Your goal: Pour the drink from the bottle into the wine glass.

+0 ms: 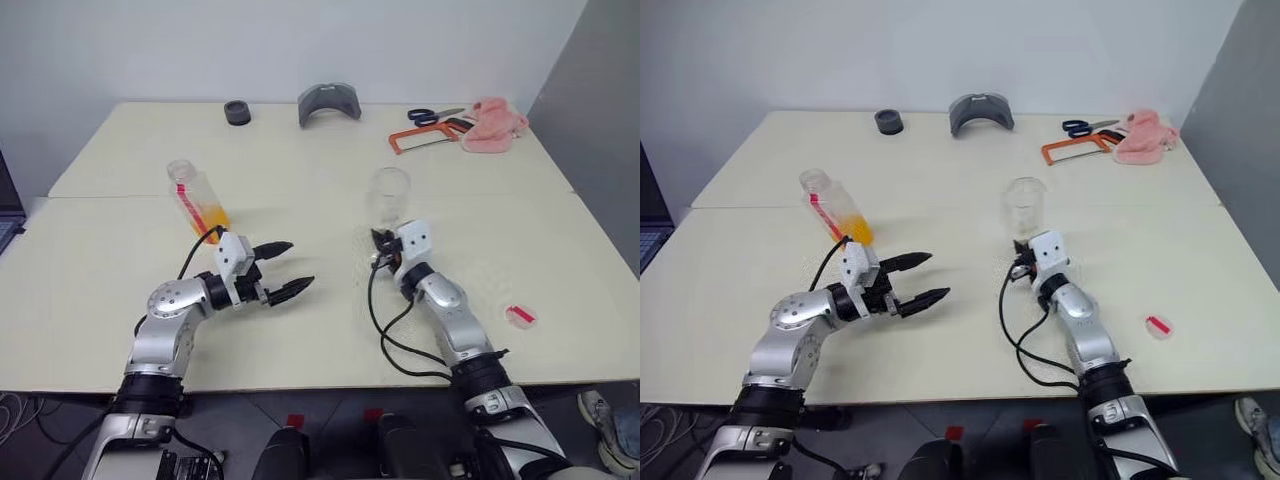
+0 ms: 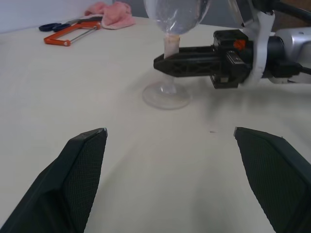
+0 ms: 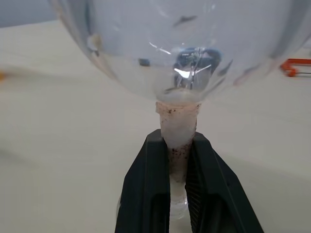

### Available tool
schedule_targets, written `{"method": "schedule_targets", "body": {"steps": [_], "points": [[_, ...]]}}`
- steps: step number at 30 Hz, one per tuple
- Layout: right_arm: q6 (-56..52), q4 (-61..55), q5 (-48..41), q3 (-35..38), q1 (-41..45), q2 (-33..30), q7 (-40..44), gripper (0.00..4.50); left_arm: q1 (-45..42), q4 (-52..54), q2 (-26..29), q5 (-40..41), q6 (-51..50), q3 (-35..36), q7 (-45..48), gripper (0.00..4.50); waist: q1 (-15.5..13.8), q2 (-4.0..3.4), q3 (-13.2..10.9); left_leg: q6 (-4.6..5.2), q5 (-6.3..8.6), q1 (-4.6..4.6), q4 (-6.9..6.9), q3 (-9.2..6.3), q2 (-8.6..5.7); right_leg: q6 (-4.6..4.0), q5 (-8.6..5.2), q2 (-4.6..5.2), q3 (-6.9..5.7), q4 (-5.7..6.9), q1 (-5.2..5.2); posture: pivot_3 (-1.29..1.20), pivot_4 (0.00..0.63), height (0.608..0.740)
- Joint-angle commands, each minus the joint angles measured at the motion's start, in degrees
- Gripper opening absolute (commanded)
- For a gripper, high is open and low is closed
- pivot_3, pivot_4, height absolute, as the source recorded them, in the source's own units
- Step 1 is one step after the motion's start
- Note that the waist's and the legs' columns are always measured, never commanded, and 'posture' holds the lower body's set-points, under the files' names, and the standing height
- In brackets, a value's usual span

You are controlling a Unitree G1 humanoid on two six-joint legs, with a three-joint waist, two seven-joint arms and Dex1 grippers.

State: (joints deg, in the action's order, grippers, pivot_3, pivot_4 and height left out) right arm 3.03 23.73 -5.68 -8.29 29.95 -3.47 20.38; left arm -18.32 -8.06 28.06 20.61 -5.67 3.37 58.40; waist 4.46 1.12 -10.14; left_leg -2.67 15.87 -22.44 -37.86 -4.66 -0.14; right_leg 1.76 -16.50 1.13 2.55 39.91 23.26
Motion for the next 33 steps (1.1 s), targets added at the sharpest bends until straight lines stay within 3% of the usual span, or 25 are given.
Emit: {"method": "schedule_targets", "body": {"steps": [1,10,15,27,28,33], "points": [[0.8,3.0,-1.4,-1.5,5.8,2.8,6.0,0.15,2.4,7.4,1.1,1.9,-2.8,2.9,-3.7,4.50,0.2,-0.02,0.0,0.00,0.00,-0.01,0.01,-0.02,0.07,0.00,0.00,0.00,-0.01,0.00,0.01,0.00,0.150,0.740],[7.3,21.3,1.5,-2.2,15.1,5.6,12.5,0.15,7.0,18.5,2.6,3.0,-9.1,5.8,-11.6,4.50,-0.7,-0.03,0.0,-0.01,0.00,-0.05,-0.04,-0.07,-0.03,0.00,0.00,0.16,-0.02,-0.02,-0.02,0.00,0.150,0.740],[9.5,25.2,2.1,-1.6,16.0,5.9,13.7,0.15,7.4,19.7,3.2,3.5,-10.3,6.8,-12.8,4.50,-0.9,-0.03,0.0,-0.02,-0.01,-0.01,-0.03,-0.05,-0.02,-0.01,0.00,0.13,-0.03,0.00,-0.03,0.00,0.150,0.740],[9.6,23.2,1.5,-1.2,14.4,6.3,15.9,4.29,8.0,21.5,3.2,5.4,-11.1,7.4,-13.3,4.50,-1.0,-0.03,0.0,-0.02,-0.01,-0.02,-0.02,-0.04,0.00,-0.01,0.00,0.13,-0.03,0.00,-0.02,0.00,0.150,0.740],[9.3,22.7,1.4,-1.3,14.0,6.2,16.3,4.48,8.0,21.5,3.1,5.5,-11.0,7.5,-13.3,4.50,-1.0,-0.04,0.0,-0.02,-0.01,-0.02,-0.02,-0.04,0.00,-0.01,0.00,0.13,-0.03,0.00,-0.02,0.00,0.150,0.740],[7.8,19.2,1.3,-1.7,11.5,4.3,18.9,4.48,8.0,21.8,2.8,5.9,-11.0,7.5,-13.7,4.50,-1.1,-0.04,-0.1,-0.02,-0.01,-0.02,-0.02,-0.04,0.00,-0.01,0.00,0.13,-0.03,0.00,-0.02,0.00,0.150,0.740]]}}
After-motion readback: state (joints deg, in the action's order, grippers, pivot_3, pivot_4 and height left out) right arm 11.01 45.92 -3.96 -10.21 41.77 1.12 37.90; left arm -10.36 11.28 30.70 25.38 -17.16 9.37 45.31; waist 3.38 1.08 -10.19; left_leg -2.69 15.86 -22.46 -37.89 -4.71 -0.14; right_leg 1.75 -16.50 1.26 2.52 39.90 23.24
